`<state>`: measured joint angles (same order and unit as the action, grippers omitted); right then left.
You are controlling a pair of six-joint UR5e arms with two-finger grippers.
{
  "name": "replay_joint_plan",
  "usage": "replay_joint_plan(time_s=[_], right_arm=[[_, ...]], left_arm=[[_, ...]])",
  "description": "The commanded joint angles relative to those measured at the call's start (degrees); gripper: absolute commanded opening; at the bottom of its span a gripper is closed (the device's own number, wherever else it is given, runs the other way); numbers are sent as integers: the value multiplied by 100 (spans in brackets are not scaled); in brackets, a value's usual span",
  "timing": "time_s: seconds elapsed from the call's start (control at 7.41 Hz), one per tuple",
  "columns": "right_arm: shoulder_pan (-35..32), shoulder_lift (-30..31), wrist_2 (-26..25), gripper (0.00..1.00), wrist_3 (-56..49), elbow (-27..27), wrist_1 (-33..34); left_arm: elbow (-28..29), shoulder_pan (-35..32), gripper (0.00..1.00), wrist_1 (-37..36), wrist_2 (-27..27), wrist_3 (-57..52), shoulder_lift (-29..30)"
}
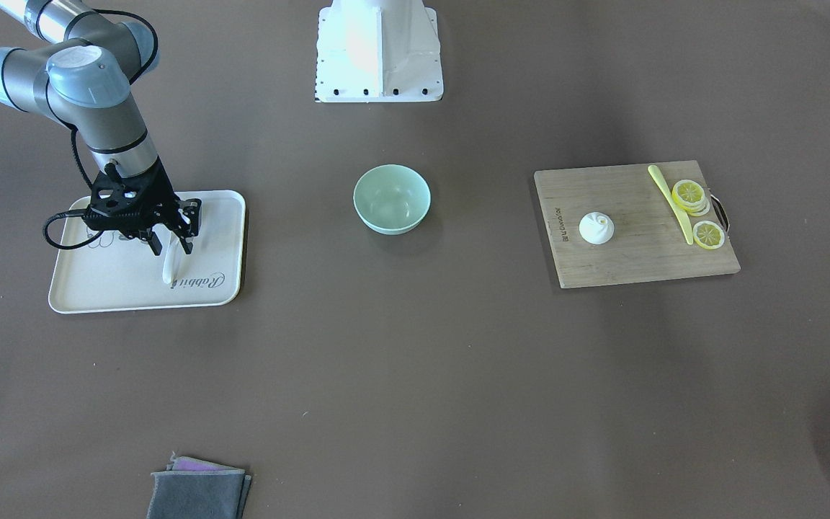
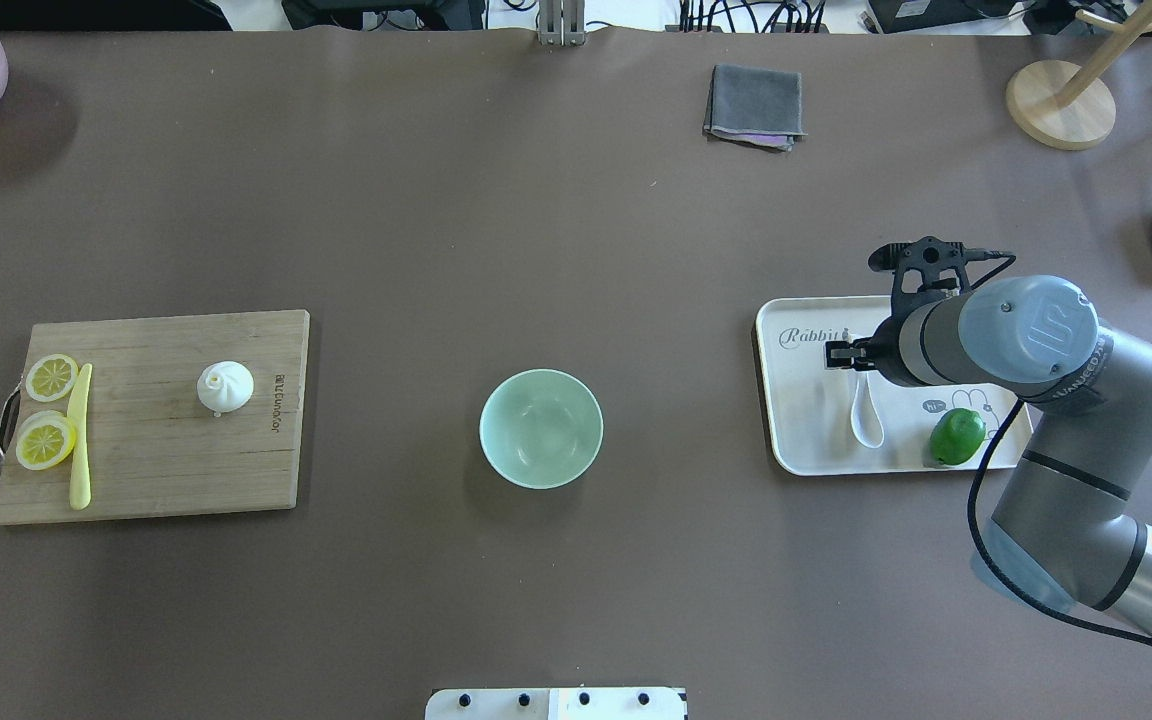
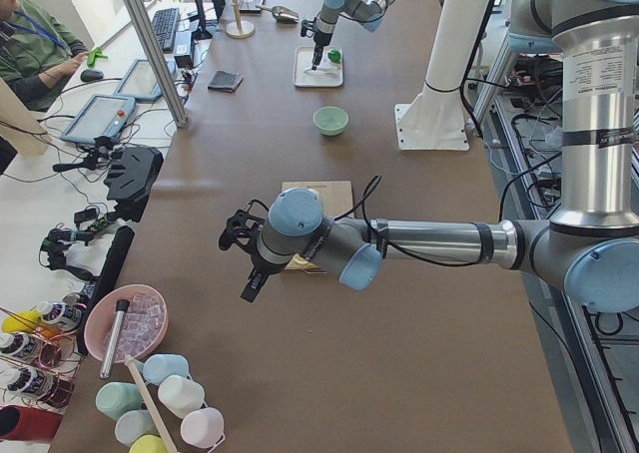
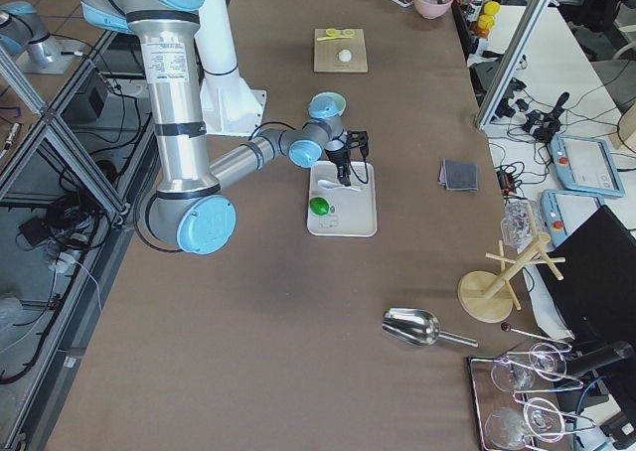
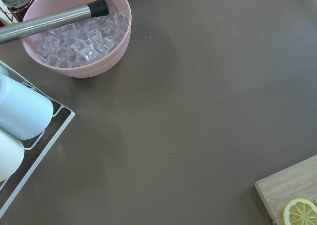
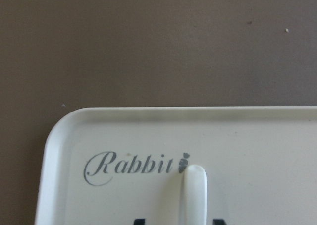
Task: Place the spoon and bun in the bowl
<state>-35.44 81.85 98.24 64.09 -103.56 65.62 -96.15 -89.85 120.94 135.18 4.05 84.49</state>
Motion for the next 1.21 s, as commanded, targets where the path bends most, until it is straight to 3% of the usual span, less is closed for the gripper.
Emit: replay_joint_plan(time_s=[0.0, 0.13, 0.27, 0.4, 0.54, 0.94, 1.08], right_arm=[[64, 32, -121, 53, 68, 170, -207], [81, 67, -156, 49, 121, 161, -216], [116, 68, -252, 37, 139, 170, -216], [117, 68, -262, 14, 139, 170, -216], [134, 68, -271, 0, 139, 170, -216], [152, -28, -210, 0, 130, -179, -7], [169, -333, -209, 0, 182, -504, 674]], left_arm=[[0, 2, 98, 0, 0, -1, -2], [0, 2, 98, 0, 0, -1, 6], [0, 2, 98, 0, 0, -1, 6], [0, 2, 98, 0, 0, -1, 6], [0, 2, 98, 0, 0, -1, -2], [8, 2, 98, 0, 0, -1, 6], [8, 2, 98, 0, 0, -1, 6]])
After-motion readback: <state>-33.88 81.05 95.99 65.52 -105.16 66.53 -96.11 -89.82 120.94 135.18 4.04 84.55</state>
